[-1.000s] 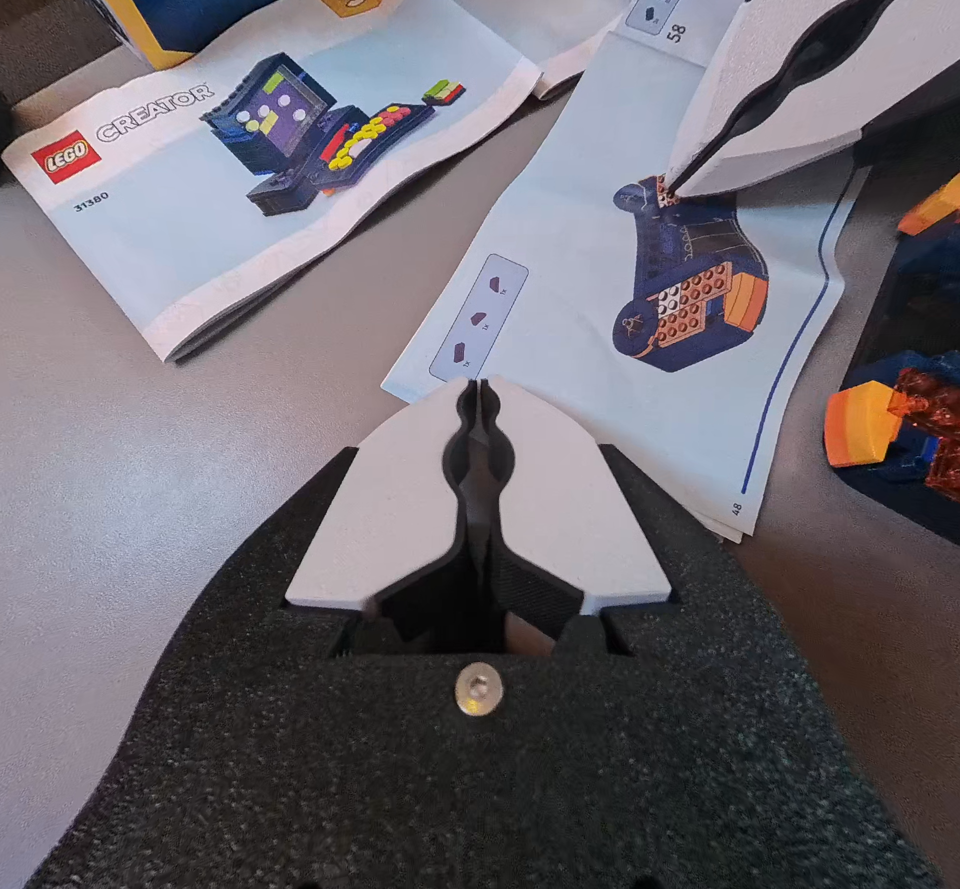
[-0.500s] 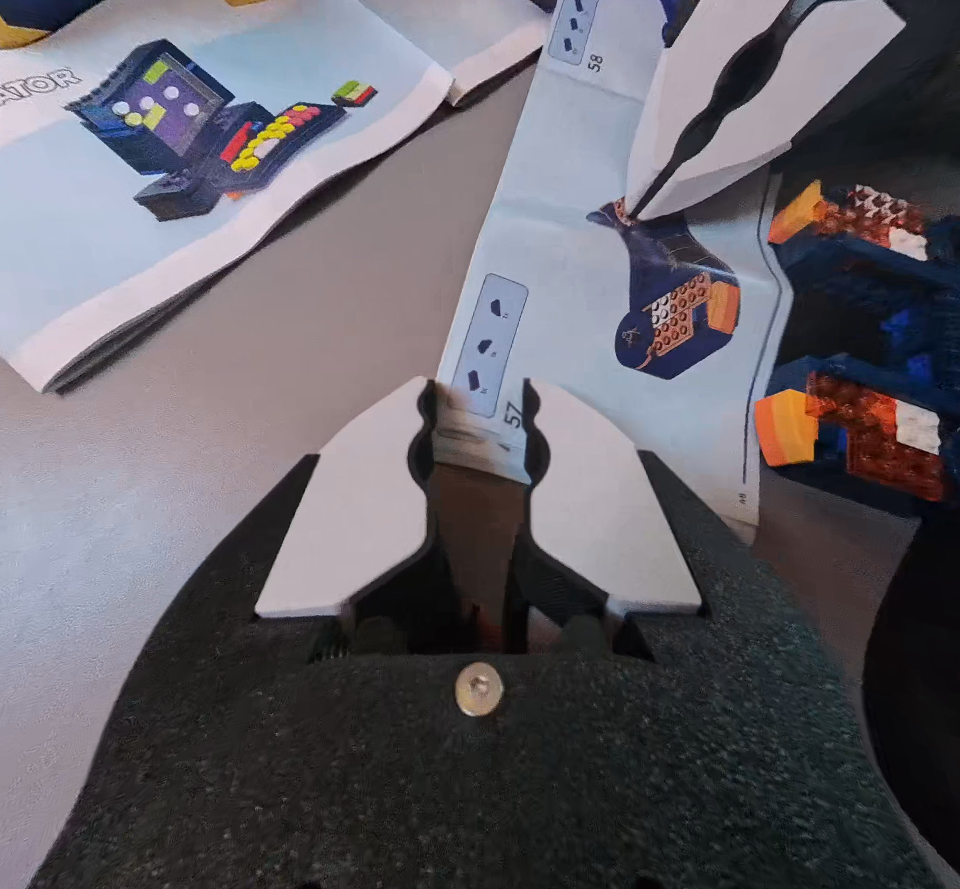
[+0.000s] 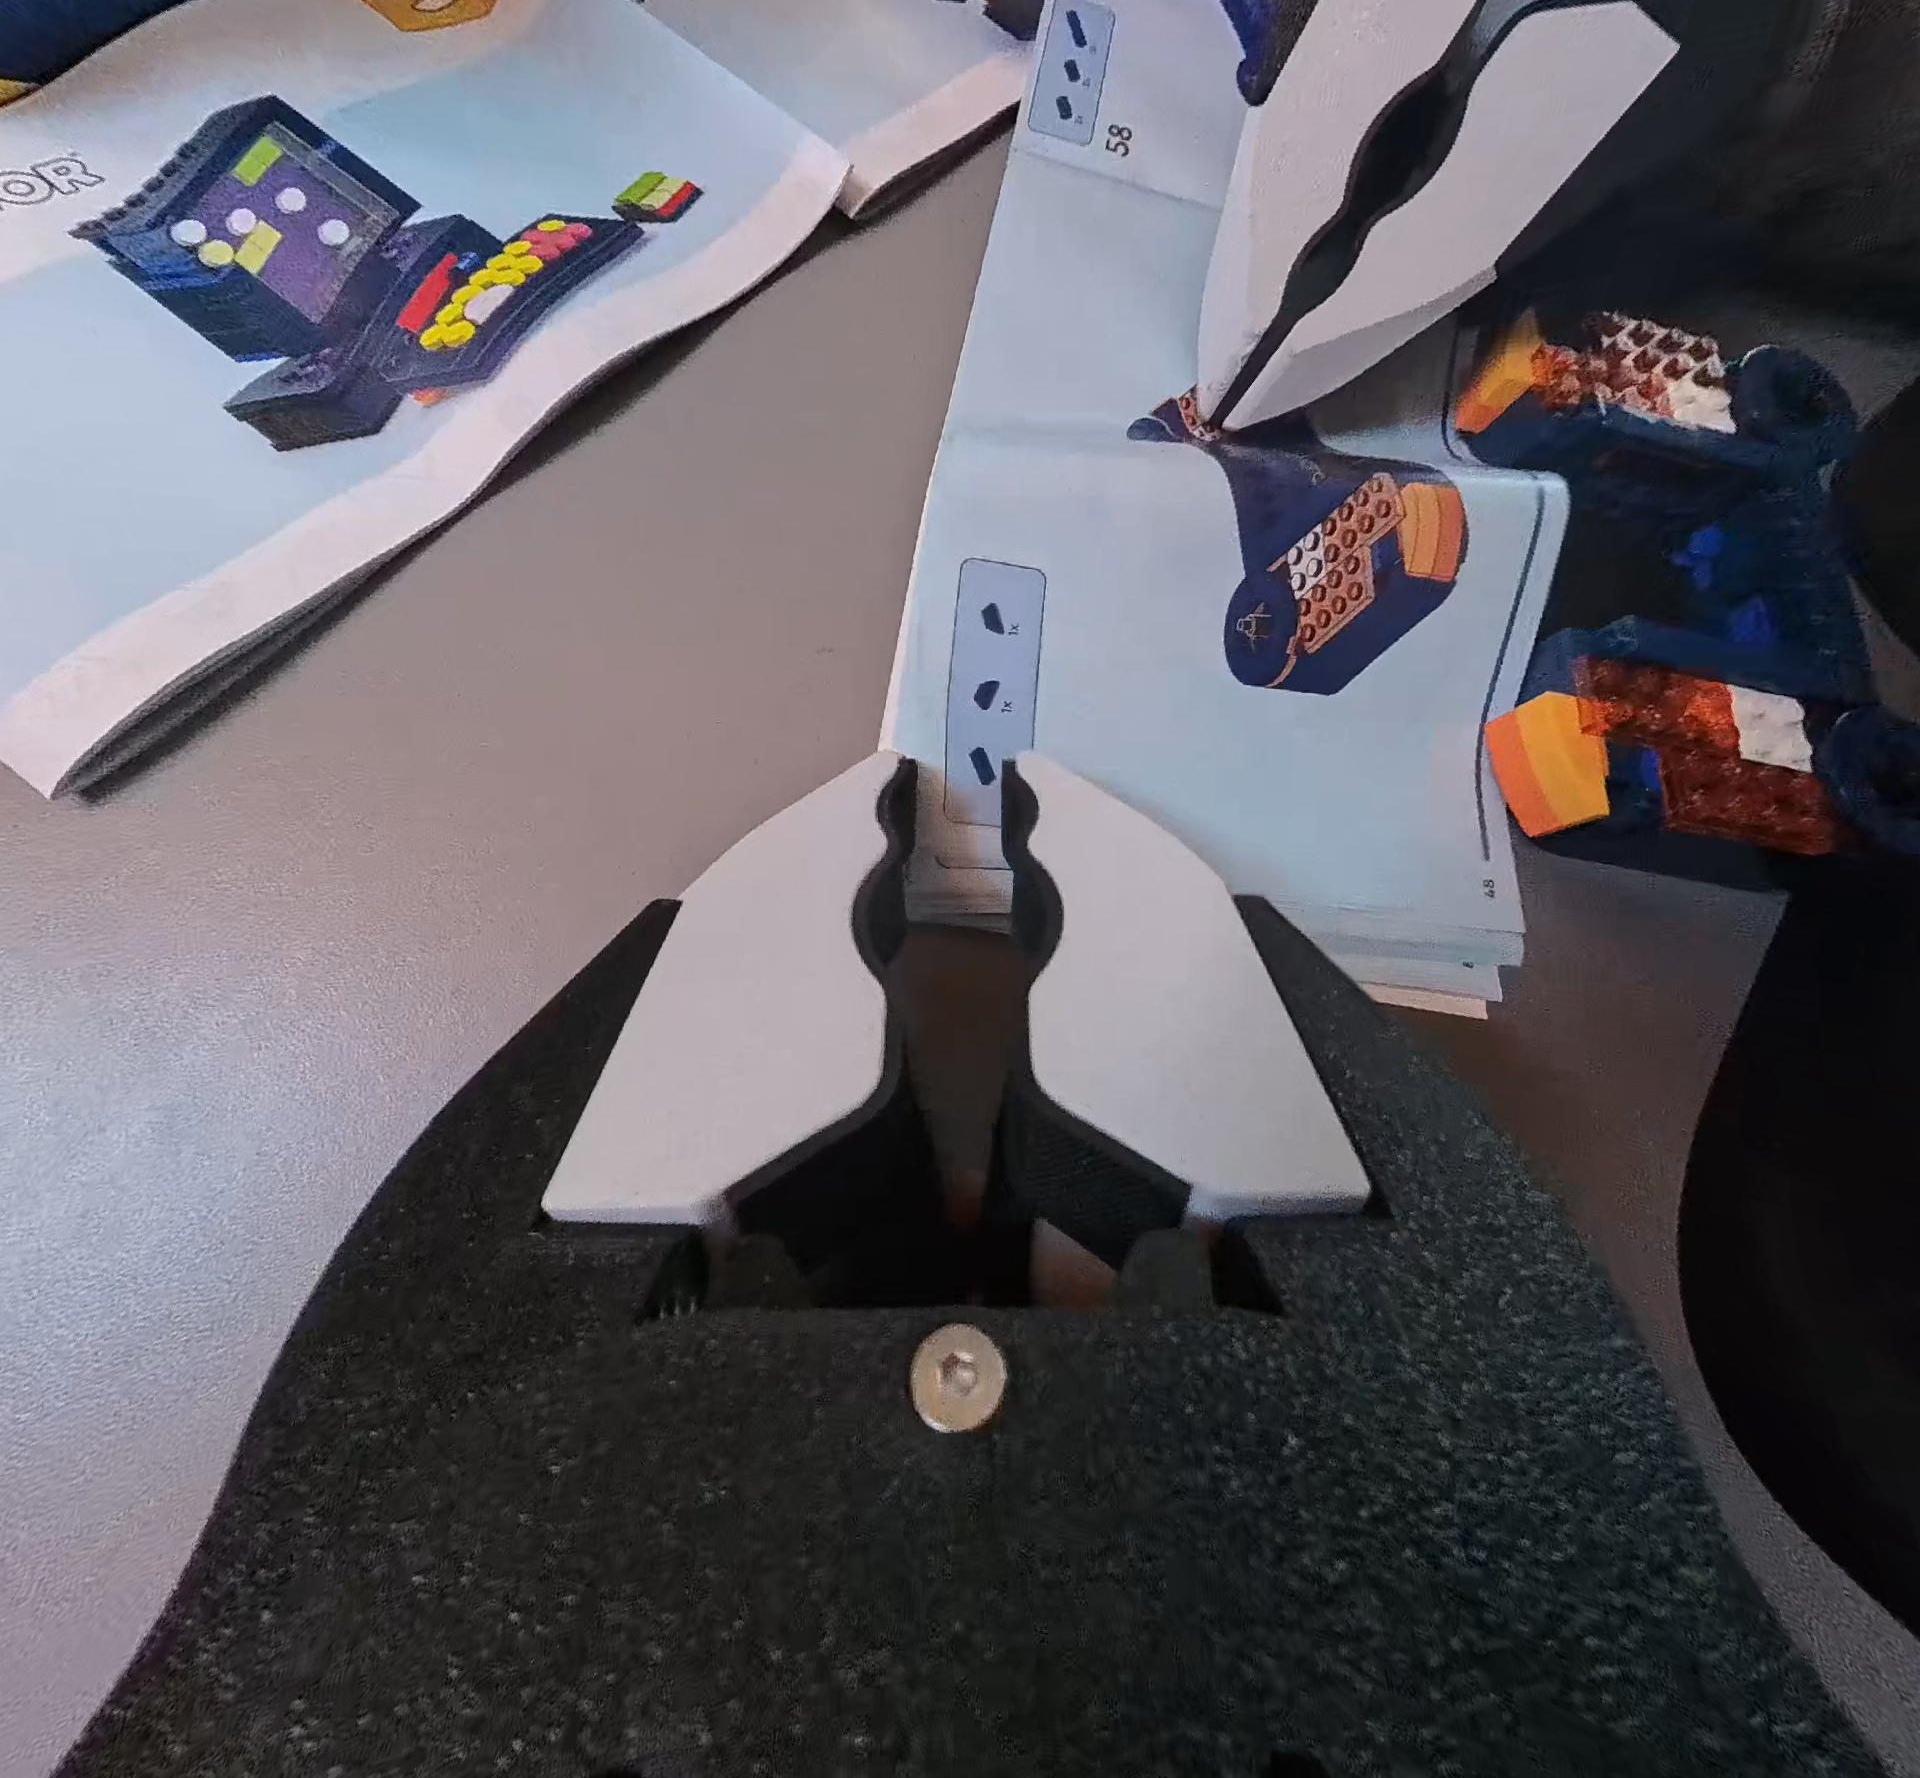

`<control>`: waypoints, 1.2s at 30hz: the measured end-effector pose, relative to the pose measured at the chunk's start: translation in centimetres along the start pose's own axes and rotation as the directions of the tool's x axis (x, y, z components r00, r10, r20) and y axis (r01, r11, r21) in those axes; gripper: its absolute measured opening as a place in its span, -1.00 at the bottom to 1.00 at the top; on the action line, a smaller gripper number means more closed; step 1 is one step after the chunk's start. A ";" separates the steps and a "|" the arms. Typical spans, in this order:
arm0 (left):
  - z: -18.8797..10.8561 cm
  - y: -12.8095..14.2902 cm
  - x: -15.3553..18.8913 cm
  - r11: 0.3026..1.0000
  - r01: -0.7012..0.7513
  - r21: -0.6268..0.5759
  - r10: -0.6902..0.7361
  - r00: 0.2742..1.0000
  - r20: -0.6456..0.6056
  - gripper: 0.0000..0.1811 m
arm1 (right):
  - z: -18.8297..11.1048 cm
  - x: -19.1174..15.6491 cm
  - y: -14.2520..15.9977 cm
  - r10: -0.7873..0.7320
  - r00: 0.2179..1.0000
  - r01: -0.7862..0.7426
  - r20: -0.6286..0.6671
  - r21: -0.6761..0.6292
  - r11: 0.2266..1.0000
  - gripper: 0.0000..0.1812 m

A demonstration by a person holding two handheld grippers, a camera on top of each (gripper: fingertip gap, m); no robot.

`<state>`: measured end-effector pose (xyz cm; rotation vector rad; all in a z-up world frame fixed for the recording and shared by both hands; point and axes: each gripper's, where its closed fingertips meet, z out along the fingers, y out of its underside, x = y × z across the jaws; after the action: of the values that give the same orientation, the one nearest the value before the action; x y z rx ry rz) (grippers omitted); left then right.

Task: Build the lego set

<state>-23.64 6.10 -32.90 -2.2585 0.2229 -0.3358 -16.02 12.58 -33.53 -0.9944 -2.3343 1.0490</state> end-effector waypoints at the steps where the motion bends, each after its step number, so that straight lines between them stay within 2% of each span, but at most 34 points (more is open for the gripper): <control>1: 0.0 0.0 0.0 1.000 -0.001 -0.002 0.001 1.000 0.000 -0.83 | 0.0 0.0 0.0 0.000 1.000 0.000 0.000 0.000 1.000 -1.00; 36: 0.1 0.6 0.1 0.998 -0.042 -0.038 0.043 0.999 0.012 -0.82 | 0.0 -0.1 0.0 -0.004 1.000 0.004 0.003 0.000 1.000 -1.00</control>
<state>-23.55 5.83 -33.40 -2.2891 0.2725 -0.2973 -15.96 12.52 -33.55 -0.9881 -2.3376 1.0503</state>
